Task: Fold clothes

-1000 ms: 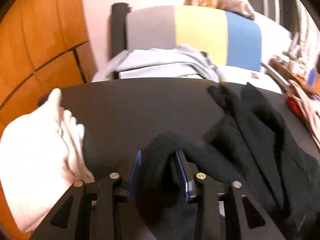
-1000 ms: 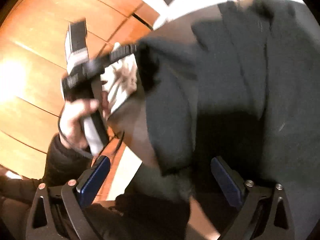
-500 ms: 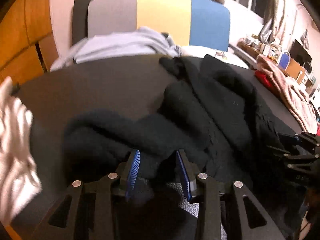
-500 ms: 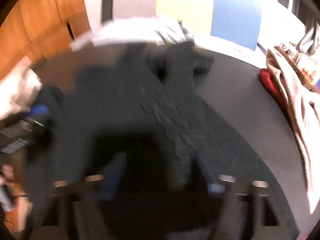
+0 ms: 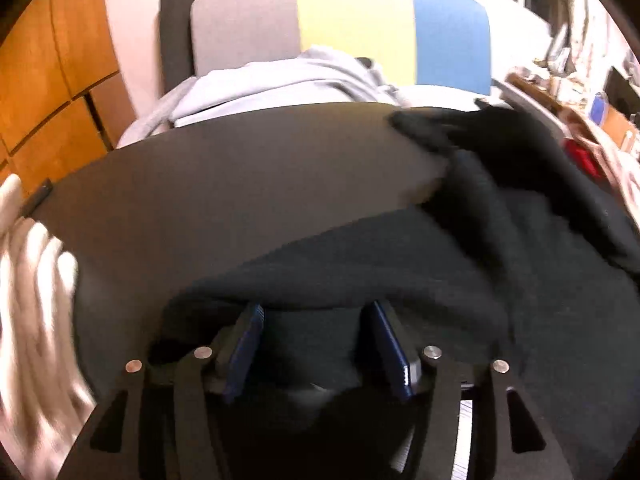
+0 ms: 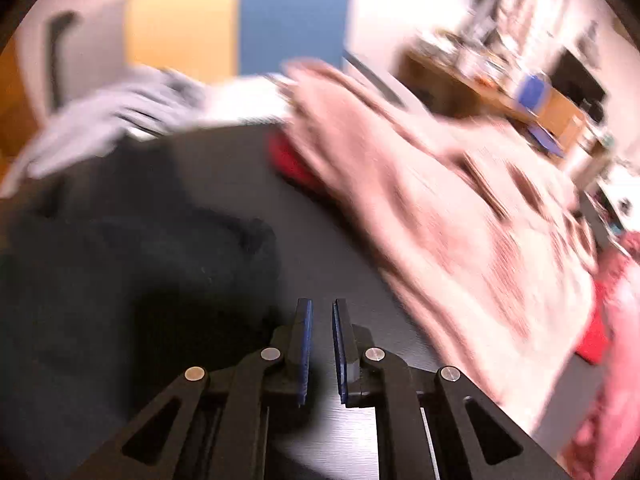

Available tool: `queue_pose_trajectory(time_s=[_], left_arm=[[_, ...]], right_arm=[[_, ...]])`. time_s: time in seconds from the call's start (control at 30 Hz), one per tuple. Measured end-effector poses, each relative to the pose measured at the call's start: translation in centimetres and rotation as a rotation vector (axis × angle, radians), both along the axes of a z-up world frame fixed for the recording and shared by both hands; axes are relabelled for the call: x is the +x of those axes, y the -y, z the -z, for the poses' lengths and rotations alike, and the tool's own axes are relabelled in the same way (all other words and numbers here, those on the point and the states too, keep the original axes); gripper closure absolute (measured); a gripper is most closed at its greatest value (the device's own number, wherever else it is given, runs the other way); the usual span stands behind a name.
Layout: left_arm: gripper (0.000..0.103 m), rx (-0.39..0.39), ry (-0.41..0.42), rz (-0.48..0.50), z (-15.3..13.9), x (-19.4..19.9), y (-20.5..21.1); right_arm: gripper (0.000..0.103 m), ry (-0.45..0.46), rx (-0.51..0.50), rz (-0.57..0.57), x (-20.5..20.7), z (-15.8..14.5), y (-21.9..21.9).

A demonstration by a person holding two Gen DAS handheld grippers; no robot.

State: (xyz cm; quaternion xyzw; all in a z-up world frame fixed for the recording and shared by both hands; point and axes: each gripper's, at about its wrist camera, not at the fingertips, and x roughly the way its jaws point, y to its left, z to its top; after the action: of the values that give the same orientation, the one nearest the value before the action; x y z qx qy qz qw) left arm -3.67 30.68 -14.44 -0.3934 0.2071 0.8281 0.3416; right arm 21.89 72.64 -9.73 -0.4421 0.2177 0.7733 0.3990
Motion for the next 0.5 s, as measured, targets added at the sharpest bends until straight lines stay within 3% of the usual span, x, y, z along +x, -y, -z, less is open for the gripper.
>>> queue_pose_trajectory(time_s=[0.13, 0.17, 0.2, 0.23, 0.37, 0.5], left_arm=[[0.048, -0.132, -0.067, -0.098, -0.3, -3.8, 0.1], [0.054, -0.164, -0.074, -0.134, -0.5, -4.7, 0.3], [0.054, -0.180, -0.063, -0.173, -0.9, -5.6, 0.6], [0.055, -0.158, -0.060, -0.199, -1.7, -6.1, 1.0], [0.054, -0.004, -0.057, -0.215, -5.6, -6.7, 0.9], [0.054, 0.062, -0.028, -0.112, -6.6, -5.5, -2.2]], right_arm=[[0.088, -0.070, -0.158, 0.016, 2.8, 1.2, -1.6], [0.087, -0.100, -0.151, 0.001, 2.8, 0.4, -1.5], [0.086, -0.130, -0.144, -0.015, 2.9, -0.3, -1.4], [0.084, -0.160, -0.137, -0.032, 2.8, -1.1, -1.2], [0.059, -0.243, -0.112, -0.156, -1.8, -3.4, -1.2], [0.058, -0.294, -0.152, -0.301, -9.7, -3.5, 1.4]])
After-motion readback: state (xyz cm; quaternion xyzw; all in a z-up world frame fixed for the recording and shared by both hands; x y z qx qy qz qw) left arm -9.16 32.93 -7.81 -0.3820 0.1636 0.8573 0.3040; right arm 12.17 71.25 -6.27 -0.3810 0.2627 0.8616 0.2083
